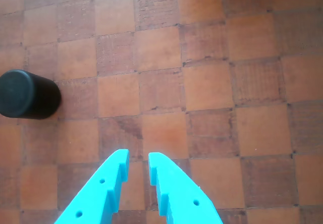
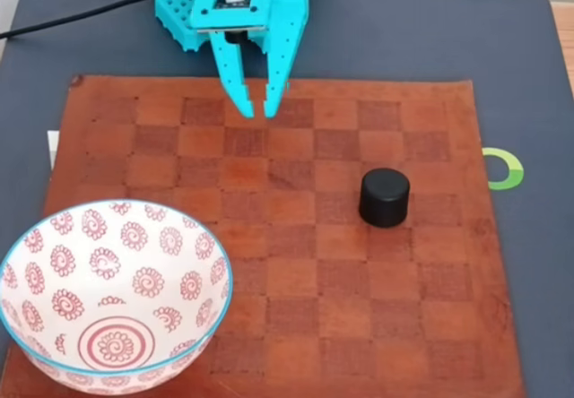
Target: Grasp a black cylinder and put it in a bowl.
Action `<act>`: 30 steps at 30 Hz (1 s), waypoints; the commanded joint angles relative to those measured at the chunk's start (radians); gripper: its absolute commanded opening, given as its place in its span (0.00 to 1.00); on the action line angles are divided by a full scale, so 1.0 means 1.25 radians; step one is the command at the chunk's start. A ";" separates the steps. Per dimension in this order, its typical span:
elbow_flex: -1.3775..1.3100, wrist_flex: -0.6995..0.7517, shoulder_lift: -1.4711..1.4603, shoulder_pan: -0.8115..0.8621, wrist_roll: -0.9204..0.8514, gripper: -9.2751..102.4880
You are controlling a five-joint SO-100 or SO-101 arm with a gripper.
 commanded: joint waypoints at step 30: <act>-0.598 0.072 -0.819 -0.027 -0.002 0.13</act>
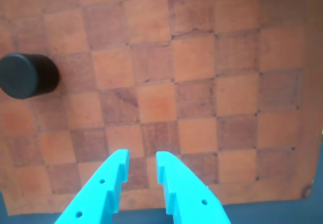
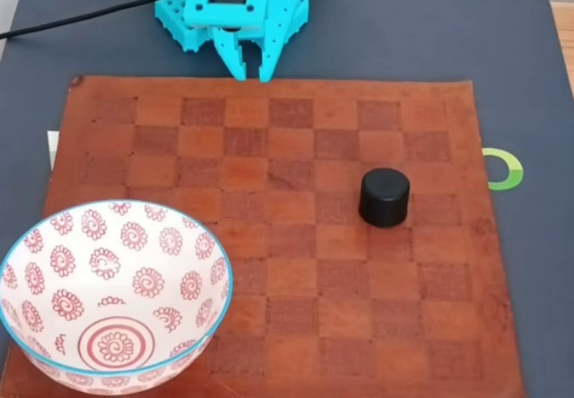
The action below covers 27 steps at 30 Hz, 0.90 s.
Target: Grasp a black cylinder and put it in a bowl.
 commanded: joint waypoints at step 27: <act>-0.275 -0.296 -0.520 -0.335 0.064 0.32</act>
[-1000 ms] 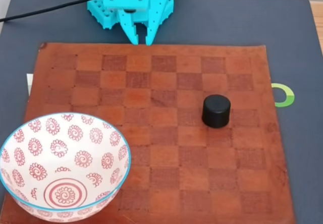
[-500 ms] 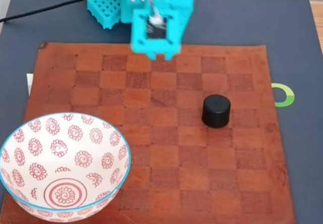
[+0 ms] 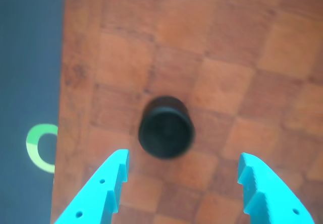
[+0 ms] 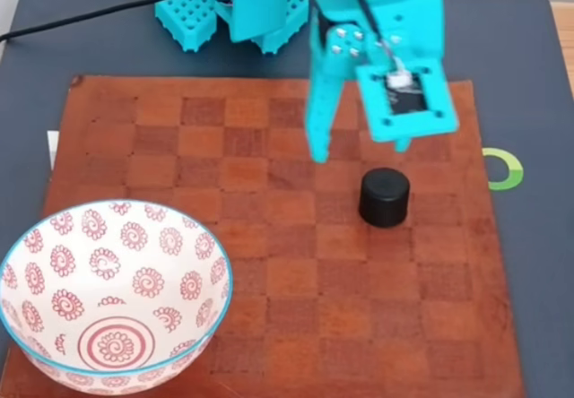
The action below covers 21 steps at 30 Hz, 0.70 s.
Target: Grasp a black cylinder and put it in a bowl.
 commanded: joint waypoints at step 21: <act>-0.094 -0.044 -0.202 -0.011 0.015 0.32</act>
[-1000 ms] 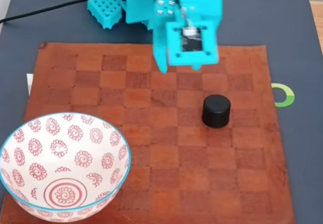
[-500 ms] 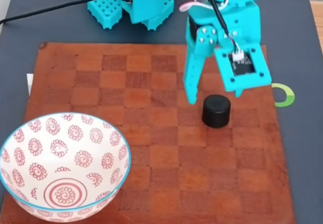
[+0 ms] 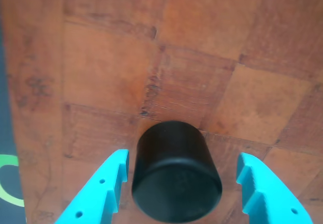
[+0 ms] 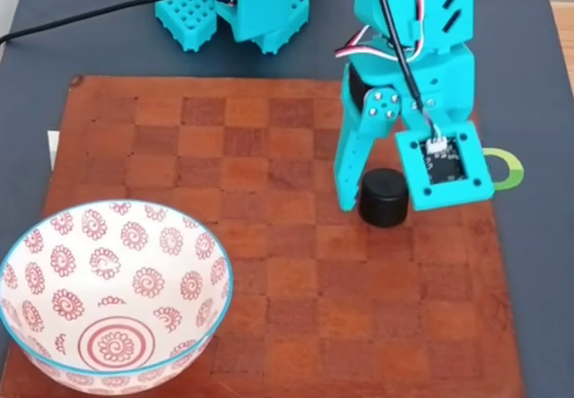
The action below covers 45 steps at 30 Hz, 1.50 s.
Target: Grasp a black cylinder and put it in a bowl.
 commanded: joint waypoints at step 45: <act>-0.414 0.409 0.087 0.183 -0.103 0.17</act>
